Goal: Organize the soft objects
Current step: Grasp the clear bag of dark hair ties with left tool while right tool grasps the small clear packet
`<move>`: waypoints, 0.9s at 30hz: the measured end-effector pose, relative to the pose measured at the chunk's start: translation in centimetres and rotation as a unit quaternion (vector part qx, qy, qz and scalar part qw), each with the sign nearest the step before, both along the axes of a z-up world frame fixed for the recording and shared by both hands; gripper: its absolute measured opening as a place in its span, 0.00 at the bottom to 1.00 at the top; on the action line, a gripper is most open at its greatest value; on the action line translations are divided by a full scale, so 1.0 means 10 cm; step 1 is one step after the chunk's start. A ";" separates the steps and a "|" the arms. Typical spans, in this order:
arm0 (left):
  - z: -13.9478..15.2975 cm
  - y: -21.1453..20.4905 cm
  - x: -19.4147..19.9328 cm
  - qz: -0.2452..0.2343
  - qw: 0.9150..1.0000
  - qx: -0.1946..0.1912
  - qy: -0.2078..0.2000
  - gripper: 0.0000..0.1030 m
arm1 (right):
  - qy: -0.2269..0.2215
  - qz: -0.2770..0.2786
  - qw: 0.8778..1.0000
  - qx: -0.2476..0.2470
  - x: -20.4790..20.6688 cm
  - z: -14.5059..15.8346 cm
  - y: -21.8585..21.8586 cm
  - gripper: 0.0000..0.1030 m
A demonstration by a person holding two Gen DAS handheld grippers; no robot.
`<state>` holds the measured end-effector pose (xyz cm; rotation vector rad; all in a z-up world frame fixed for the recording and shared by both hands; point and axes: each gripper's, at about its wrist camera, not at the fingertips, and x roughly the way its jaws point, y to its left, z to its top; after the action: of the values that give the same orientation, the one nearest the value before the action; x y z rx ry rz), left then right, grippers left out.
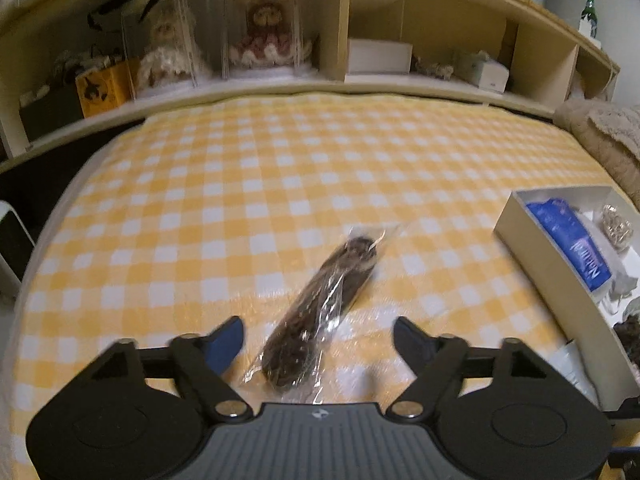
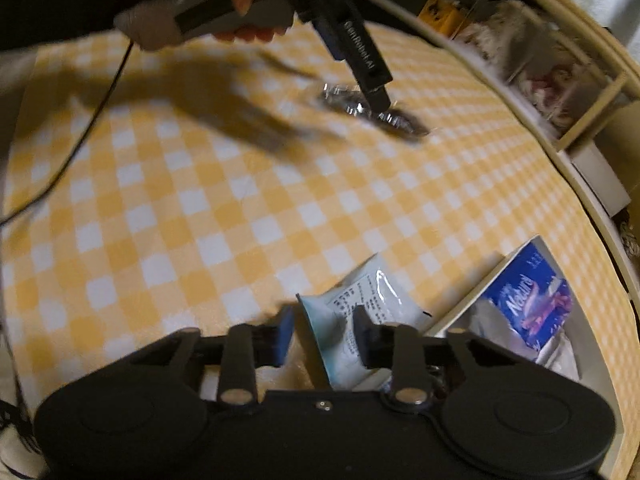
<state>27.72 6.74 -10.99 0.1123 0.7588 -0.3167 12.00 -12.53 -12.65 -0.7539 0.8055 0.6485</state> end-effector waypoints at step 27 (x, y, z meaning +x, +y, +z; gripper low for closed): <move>0.15 0.04 -0.56 -0.018 0.997 0.018 0.076 0.79 | 0.111 0.009 0.970 0.214 0.31 0.16 0.00 0.95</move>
<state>22.08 7.09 -9.47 0.1358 0.9150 -0.3481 15.11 -12.53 -11.03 -0.2983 0.8238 0.8991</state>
